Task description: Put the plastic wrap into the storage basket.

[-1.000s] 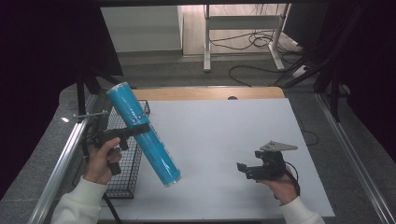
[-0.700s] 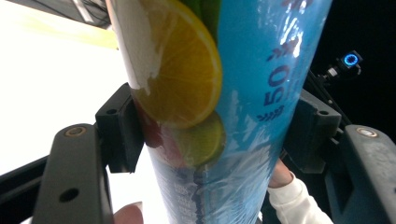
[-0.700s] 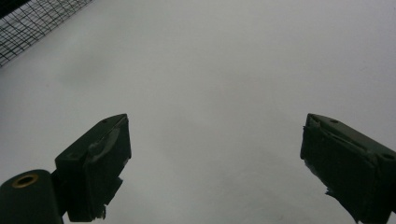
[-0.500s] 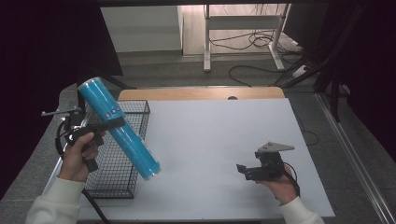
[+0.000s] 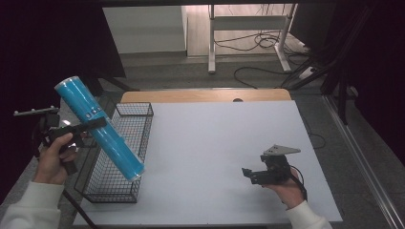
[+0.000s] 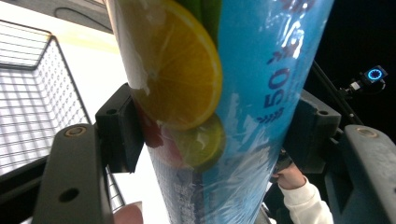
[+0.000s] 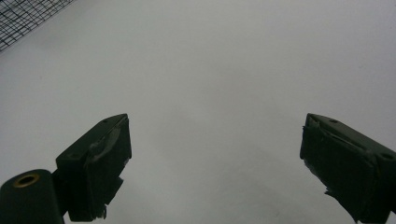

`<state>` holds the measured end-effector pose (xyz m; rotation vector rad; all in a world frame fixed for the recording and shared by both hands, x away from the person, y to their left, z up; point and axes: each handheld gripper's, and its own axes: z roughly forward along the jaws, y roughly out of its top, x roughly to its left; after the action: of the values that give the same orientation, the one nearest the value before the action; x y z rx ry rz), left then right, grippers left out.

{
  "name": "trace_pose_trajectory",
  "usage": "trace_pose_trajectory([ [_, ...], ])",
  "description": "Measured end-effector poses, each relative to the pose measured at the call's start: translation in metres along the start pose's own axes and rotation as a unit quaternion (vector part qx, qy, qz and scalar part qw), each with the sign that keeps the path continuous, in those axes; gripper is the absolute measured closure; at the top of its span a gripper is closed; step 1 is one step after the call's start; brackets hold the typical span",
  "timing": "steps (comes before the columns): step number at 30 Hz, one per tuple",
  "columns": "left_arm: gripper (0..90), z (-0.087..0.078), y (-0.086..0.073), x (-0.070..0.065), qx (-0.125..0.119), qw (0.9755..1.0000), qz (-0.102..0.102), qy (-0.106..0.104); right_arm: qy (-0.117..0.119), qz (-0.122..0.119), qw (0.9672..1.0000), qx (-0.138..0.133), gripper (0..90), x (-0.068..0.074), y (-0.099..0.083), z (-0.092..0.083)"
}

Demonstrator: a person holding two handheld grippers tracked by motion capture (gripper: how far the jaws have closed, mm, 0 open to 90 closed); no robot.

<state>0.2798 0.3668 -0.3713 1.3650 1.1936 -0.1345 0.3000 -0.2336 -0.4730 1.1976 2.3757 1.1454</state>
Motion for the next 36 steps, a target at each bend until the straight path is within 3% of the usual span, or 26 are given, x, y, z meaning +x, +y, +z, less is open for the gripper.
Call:
trace_pose_trajectory([
  [8, 31.9, -0.024, 0.009, 0.005, 0.005, 0.9993, 0.009, 0.035, 0.002, 0.003, 1.0000, 0.004, 9.5, -0.001, 0.000, 0.001],
  [17, 32.0, -0.035, 0.010, 0.009, 0.027, 0.9953, 0.029, 0.088, 0.008, 0.002, 1.0000, 0.004, 10.4, -0.001, 0.000, 0.001],
  [24, 32.0, -0.030, 0.003, 0.013, 0.047, 0.9910, 0.030, 0.122, 0.005, 0.003, 1.0000, 0.008, 10.7, -0.001, 0.000, 0.002],
  [32, 32.0, -0.024, 0.000, 0.016, 0.066, 0.9887, 0.035, 0.130, 0.003, 0.003, 1.0000, 0.009, 10.8, -0.002, -0.001, 0.003],
  [36, 32.0, -0.016, -0.004, 0.021, 0.084, 0.9862, 0.033, 0.139, 0.006, 0.001, 0.9999, 0.013, 11.0, -0.002, -0.001, 0.004],
])
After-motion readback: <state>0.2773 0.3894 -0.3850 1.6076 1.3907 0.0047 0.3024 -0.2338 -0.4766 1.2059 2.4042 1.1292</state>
